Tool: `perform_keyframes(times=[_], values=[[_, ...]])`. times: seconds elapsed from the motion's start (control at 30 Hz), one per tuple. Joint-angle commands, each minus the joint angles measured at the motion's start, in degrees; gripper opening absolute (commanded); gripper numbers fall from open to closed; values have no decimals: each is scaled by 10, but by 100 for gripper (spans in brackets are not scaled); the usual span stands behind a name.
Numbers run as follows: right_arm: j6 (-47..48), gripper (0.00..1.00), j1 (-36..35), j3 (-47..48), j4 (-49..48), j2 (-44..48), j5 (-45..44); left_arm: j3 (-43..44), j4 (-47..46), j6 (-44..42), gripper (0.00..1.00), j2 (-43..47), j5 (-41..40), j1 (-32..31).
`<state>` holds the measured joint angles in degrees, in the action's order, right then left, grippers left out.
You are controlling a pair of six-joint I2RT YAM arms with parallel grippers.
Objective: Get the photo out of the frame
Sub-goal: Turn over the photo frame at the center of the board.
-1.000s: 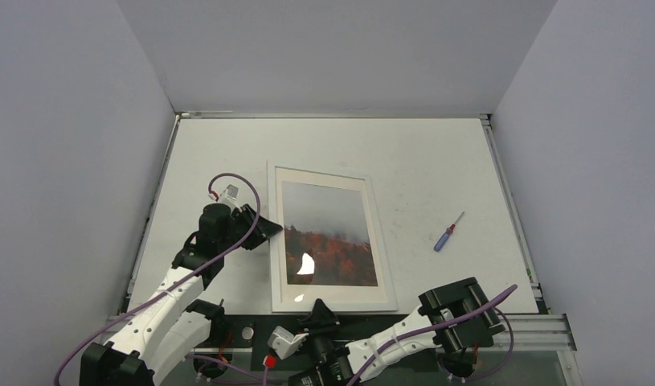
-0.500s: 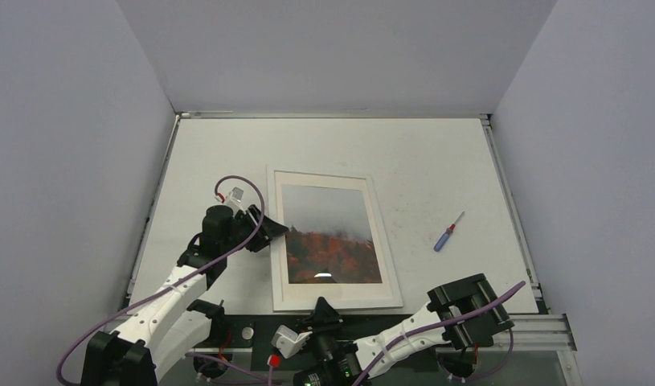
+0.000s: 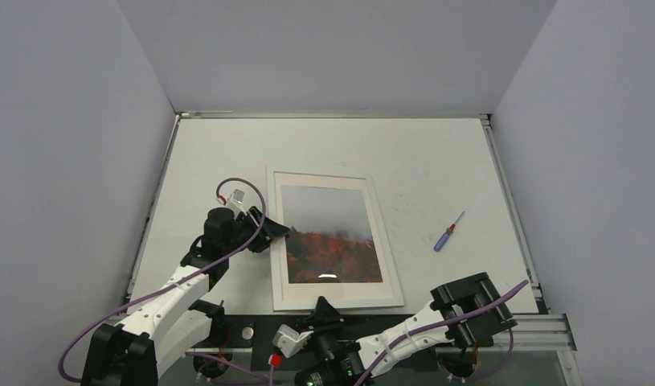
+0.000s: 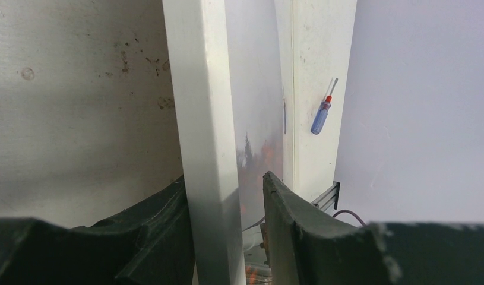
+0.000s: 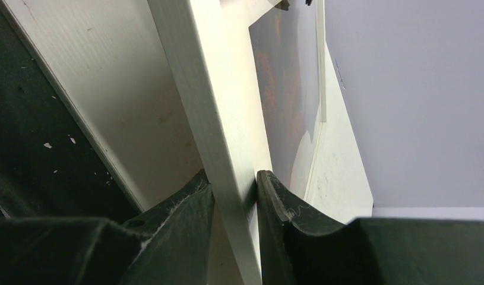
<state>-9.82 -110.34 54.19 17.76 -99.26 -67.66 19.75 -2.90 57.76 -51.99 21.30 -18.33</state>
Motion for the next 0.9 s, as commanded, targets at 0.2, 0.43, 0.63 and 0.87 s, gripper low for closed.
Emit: perform_keyframes(times=[0.2,0.43,0.63,0.87], values=[[-34,4,-14,-9,-53,56,-38,3,-38,4,13,20,17,0],[-55,18,-19,9,-16,32,-53,9,-31,4,0,28,19,0],[-69,36,-18,8,0,24,-67,21,14,1,0,57,0,0],[-64,48,-13,0,-2,19,-73,39,52,2,0,62,5,0]])
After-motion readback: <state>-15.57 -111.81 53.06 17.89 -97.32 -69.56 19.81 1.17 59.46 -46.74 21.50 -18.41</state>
